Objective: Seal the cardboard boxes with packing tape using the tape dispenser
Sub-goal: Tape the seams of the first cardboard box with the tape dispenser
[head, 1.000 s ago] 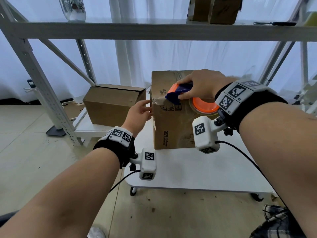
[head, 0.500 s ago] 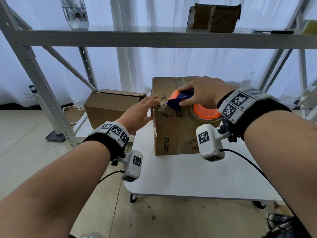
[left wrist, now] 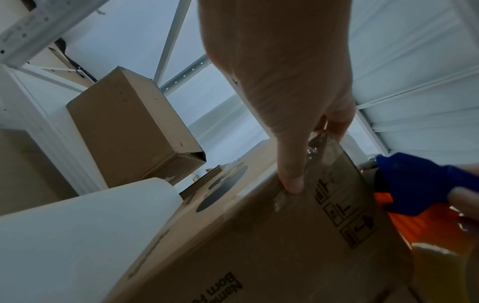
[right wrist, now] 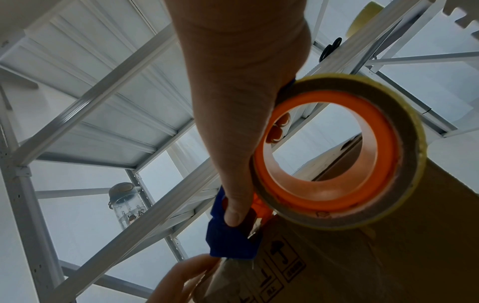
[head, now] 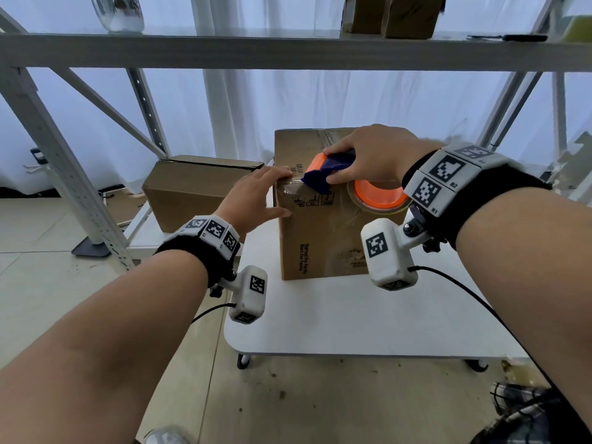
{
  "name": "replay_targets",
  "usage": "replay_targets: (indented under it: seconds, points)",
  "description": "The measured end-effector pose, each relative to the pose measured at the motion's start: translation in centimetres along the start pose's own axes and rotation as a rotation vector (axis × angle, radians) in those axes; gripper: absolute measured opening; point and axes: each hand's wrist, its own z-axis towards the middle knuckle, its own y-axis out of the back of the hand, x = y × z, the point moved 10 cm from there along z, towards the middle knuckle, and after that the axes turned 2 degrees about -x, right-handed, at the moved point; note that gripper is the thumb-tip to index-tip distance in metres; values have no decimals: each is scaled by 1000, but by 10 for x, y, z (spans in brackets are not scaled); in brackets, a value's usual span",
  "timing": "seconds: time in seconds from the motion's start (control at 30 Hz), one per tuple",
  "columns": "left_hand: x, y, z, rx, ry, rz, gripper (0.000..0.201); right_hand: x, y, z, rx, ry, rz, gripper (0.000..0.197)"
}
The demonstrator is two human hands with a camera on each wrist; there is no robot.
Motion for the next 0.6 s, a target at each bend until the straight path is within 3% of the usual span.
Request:
replay_targets:
  seconds: [0.17, 0.4, 0.6]
  points:
    - [-5, 18, 2, -39, 12, -124, 46, 0, 1, -1, -7, 2, 2, 58]
    - [-4, 17, 4, 54, -4, -198, 17, -2, 0, 1, -5, -4, 5, 58]
    - [-7, 16, 2, 54, -21, -159, 14, -1, -2, 1, 6, -2, 7, 59]
